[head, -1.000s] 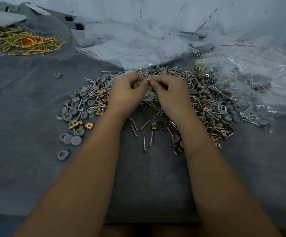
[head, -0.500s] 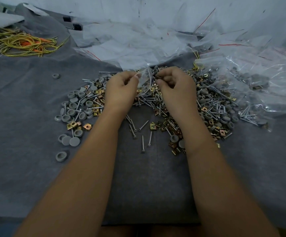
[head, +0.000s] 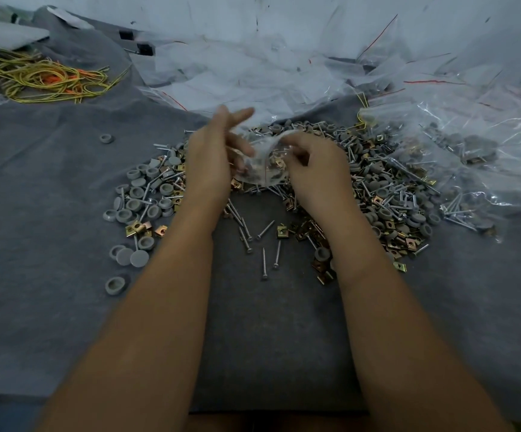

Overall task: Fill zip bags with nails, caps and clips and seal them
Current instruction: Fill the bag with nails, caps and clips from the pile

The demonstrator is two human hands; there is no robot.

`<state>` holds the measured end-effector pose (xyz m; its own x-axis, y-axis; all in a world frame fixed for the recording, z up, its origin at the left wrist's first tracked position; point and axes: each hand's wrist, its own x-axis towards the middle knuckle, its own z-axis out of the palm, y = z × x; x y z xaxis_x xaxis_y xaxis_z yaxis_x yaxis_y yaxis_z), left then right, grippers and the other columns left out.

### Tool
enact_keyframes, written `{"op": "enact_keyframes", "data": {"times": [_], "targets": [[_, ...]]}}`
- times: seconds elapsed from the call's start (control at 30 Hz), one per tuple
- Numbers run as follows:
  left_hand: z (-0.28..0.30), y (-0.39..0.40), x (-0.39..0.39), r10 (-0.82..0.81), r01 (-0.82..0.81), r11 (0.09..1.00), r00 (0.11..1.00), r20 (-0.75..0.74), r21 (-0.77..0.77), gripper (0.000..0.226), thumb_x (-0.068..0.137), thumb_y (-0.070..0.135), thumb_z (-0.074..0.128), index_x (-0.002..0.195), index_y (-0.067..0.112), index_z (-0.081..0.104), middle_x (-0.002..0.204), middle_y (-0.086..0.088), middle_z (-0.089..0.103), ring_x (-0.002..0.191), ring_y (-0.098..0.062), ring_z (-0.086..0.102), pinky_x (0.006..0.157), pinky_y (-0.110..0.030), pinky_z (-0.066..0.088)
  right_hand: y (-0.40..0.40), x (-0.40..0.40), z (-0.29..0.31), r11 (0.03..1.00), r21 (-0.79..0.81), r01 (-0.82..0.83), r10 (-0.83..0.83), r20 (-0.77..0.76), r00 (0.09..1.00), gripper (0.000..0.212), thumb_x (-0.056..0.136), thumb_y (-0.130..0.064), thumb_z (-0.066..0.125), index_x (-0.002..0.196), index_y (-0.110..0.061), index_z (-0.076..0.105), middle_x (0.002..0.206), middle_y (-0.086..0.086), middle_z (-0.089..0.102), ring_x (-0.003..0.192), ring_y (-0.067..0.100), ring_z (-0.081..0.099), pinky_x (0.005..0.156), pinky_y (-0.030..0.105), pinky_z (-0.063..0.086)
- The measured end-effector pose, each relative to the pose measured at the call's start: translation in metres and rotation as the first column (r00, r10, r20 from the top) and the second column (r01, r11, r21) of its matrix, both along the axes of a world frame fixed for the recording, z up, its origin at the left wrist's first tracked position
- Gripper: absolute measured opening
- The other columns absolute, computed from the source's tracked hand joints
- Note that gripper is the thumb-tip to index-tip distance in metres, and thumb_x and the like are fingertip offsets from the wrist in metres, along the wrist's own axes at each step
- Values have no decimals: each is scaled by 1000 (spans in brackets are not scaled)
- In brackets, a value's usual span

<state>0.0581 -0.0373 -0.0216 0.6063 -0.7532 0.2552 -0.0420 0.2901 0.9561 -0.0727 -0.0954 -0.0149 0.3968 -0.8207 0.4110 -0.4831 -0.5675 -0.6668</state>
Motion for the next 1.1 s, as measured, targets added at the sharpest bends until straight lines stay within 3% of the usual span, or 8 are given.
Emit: {"op": "enact_keyframes", "data": {"times": [0.17, 0.27, 0.4, 0.5, 0.67, 0.77, 0.87, 1.1], "targets": [[2, 2, 16, 339, -361, 933, 876, -344, 0, 42, 105, 29, 30, 104, 10, 68, 66, -2, 56, 51, -11, 48, 49, -23, 38, -5, -3, 1, 1000, -14, 25, -27, -177, 984, 35, 86, 6, 52, 95, -17, 77, 111, 10, 53, 101, 22, 51, 84, 27, 43], [-6, 1, 21, 443, -457, 877, 888, 119, 148, 30, 98, 16, 41, 110, 14, 68, 76, 1, 64, 68, -10, 59, 63, -30, 47, -7, -3, 1, 998, -53, 38, -48, -212, 976, 31, 82, 8, 55, 93, -11, 78, 112, 12, 48, 103, 24, 48, 89, 29, 43], [-13, 0, 19, 124, -524, 776, 674, 728, 352, 28, 94, 24, 46, 86, 16, 72, 80, -7, 64, 113, -38, 48, 91, -40, 41, -6, -3, 0, 1000, 21, 0, 1, -65, 998, 40, 79, 13, 51, 73, -17, 76, 106, 12, 47, 102, 25, 50, 94, 39, 46], [-10, 1, 17, 119, -532, 761, 678, 726, 372, 24, 92, 27, 54, 97, 18, 76, 94, -7, 71, 114, -36, 50, 93, -43, 45, -2, -1, 4, 986, 142, -86, 66, 140, 988, 48, 75, 14, 54, 63, -27, 73, 99, 11, 58, 94, 19, 61, 85, 32, 53], [-5, 5, 18, 509, -695, 710, 619, 598, 115, 28, 87, 19, 51, 113, 16, 63, 114, -7, 61, 113, -28, 50, 92, -38, 41, -1, 8, 5, 991, 130, -31, 26, 35, 999, 27, 86, 8, 52, 88, -9, 71, 101, 5, 49, 82, 7, 50, 68, 5, 40], [-4, 3, 6, 360, -388, 921, 829, 429, -22, 12, 85, 23, 54, 96, 25, 61, 90, 3, 63, 83, -8, 56, 73, -31, 47, -2, 11, 4, 989, 136, -58, 63, -33, 997, 27, 90, -13, 64, 116, -11, 67, 109, 1, 39, 93, 10, 46, 79, 1, 32], [-8, -3, -12, -32, -23, 992, 904, 427, 123, 15, 85, 40, 60, 93, 28, 57, 74, 10, 57, 65, -4, 53, 60, -28, 46, 1, 11, 2, 990, 112, -91, 98, -62, 993, 14, 90, -20, 65, 102, -13, 67, 107, 2, 39, 86, 6, 46, 71, 4, 33], [-15, -13, -11, 13, -98, 982, 889, 458, 162, 11, 95, 13, 50, 93, 22, 55, 71, 5, 55, 66, -18, 54, 64, -40, 49, 8, 5, 4, 984, 96, -148, 157, -101, 982, 36, 91, -23, 61, 126, -27, 63, 114, -2, 47, 94, 10, 54, 75, 8, 38]]}}
